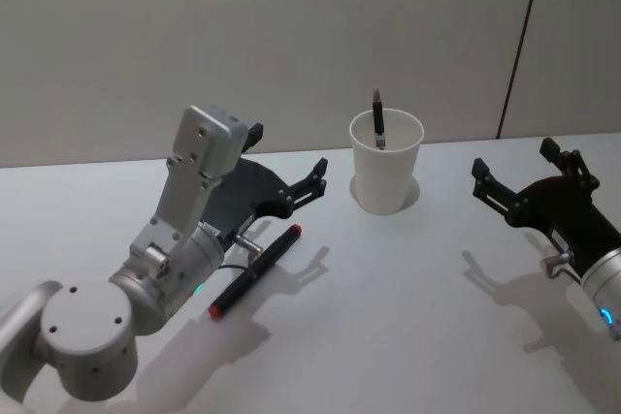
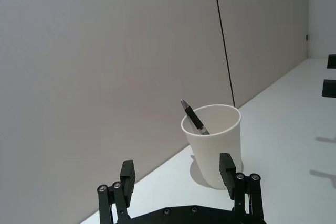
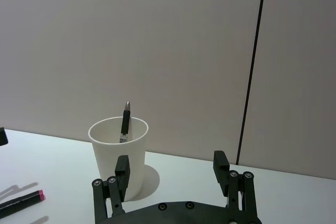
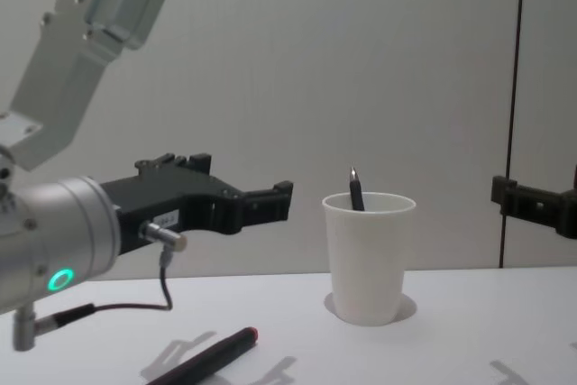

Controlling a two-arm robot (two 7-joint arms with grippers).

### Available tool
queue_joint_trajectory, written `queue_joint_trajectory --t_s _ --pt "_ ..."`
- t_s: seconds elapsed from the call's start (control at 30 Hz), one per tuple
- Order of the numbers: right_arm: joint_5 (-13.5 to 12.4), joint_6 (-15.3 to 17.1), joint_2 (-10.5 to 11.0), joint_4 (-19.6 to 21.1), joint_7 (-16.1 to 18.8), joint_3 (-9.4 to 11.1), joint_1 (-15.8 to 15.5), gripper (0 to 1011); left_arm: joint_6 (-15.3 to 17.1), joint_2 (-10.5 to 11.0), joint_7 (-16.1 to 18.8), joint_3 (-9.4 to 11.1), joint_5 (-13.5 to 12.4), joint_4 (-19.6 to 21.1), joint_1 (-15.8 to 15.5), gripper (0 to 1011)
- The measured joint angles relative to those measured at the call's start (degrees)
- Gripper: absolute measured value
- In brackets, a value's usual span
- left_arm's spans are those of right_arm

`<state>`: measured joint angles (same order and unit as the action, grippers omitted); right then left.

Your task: Place the pen into the pen holder.

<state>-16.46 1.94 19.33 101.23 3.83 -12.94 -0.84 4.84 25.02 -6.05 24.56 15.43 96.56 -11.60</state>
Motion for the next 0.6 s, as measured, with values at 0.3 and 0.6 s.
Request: queue_joint_trajectory --t_s 0.3,0.6 --pt "0.0 0.0 0.0 0.0 0.0 0.0 0.0 1001 4.7 2.78 -1.46 -0.98 2.76 3.25 2.06 1001" --pt "0.0 0.0 0.0 0.0 0.0 0.0 0.0 1001 10.16 5.15 -2.34 -1.79 5.03 5.84 3.7 1001"
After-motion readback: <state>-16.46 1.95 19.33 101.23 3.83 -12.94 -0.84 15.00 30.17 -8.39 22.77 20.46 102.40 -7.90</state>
